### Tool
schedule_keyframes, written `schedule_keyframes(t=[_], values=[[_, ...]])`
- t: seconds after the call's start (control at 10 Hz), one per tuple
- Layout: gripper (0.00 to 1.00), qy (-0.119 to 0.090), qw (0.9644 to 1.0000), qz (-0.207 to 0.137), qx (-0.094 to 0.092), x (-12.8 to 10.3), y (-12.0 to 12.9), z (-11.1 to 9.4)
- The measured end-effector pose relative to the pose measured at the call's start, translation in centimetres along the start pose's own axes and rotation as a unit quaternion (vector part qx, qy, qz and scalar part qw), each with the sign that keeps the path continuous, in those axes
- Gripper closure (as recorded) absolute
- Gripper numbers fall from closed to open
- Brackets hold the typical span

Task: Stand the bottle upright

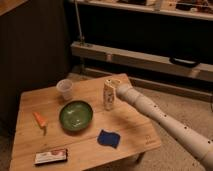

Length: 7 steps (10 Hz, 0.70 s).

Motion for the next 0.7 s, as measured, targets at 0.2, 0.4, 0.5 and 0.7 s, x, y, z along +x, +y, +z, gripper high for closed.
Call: schedule_keyframes(t=[0.2,0.4,0.5,0.7], values=[[0.78,-0.001,1.0,-0.004,0.0,0.09,0.07,0.14],[0.57,0.0,1.0,-0.005,-0.001,0.05,0.18,0.13],[0.44,0.0,1.0,-0.004,-0.001,0.09,0.16,0.09],[0.25,0.001,1.0,-0.004,0.0,0.11,0.11,0.05]])
